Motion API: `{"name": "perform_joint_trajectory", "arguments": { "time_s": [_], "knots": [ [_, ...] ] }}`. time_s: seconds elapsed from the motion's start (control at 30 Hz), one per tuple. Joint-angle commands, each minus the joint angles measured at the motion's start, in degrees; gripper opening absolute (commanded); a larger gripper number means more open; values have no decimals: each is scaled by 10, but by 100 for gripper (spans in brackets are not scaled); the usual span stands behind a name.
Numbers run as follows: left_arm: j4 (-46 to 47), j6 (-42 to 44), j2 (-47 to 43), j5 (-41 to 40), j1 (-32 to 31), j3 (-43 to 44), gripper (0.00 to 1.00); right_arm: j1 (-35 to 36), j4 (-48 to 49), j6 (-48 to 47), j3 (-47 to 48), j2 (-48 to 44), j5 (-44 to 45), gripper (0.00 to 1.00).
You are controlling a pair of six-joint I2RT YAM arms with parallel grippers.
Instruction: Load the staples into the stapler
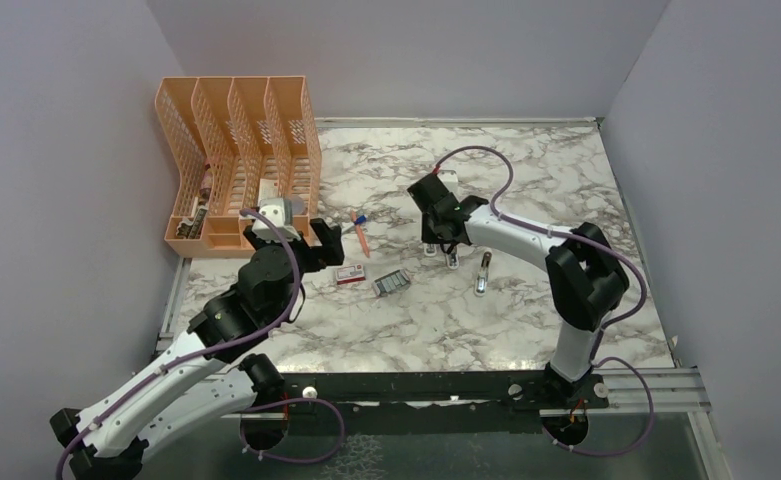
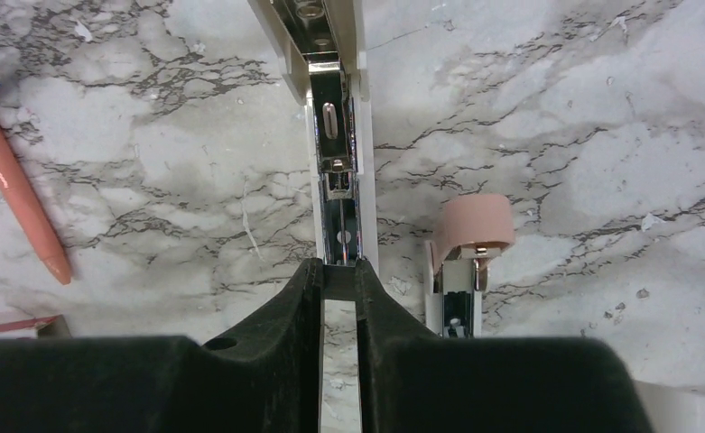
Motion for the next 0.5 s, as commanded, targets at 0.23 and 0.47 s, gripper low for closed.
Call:
{"name": "perform_joint_trajectory", "arguments": {
  "time_s": [0.23,0.47],
  "knots": [
    [10,-43,18,44,1,-33,99,-2,32,-8,-21,-36,-4,19],
    [11,-43,20,42,1,-37,99,-2,68,-35,-31,-16,3,18]
  ]
}}
